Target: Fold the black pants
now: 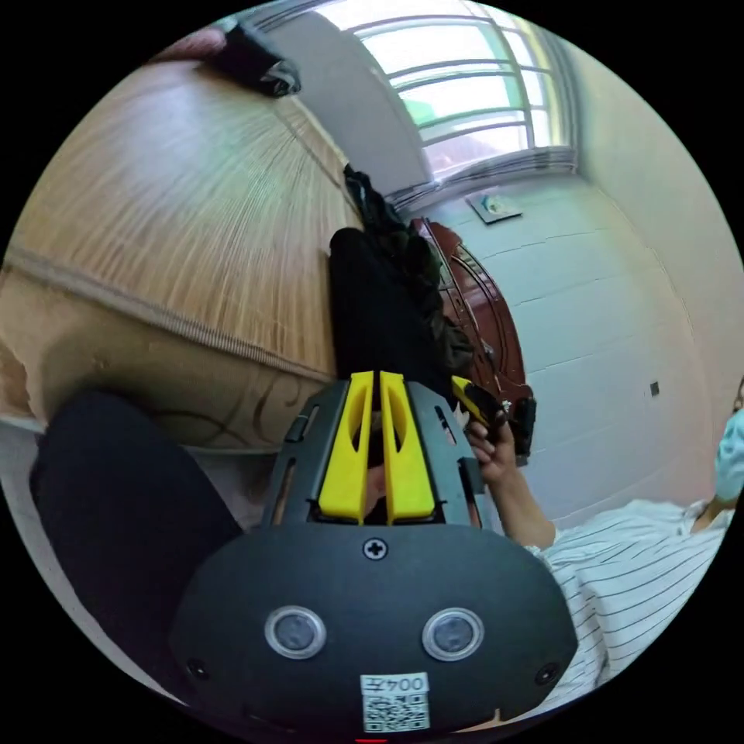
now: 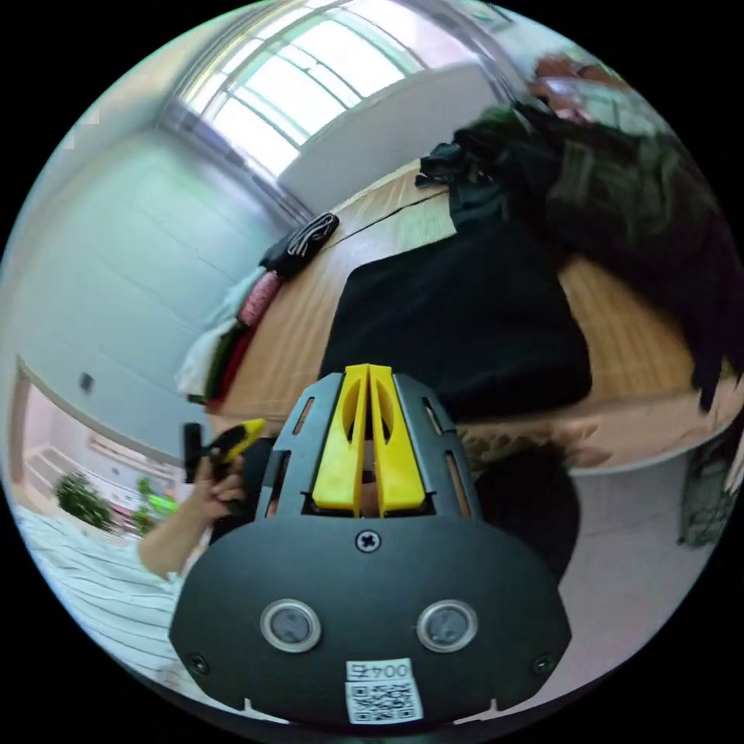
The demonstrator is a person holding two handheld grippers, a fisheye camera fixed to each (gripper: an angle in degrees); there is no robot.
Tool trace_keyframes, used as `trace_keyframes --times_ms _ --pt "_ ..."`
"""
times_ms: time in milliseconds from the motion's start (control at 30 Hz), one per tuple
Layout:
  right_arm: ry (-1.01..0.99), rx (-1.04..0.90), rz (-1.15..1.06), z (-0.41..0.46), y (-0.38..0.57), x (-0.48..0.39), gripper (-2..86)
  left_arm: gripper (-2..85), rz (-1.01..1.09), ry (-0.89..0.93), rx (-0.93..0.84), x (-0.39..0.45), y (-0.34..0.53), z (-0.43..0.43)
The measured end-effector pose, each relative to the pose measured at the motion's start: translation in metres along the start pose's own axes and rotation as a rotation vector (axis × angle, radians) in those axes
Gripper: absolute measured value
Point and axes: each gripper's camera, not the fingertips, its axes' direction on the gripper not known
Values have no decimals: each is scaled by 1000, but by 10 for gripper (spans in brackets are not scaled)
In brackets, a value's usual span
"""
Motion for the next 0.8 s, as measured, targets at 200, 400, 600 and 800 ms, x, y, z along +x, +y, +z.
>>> trace_keyframes --times_ms 200,400,600,800 --pt "483 65 -144 6 -34 -24 6 39 307 -166 -4 73 10 47" --pt "119 108 158 -55 -9 131 138 81 325 -332 -68 66 14 132" --pt "-341 146 523 -41 51 293 154 72 434 -295 -82 105 36 201" --pt "-453 135 478 -6 53 323 188 90 542 -598 -120 137 27 284"
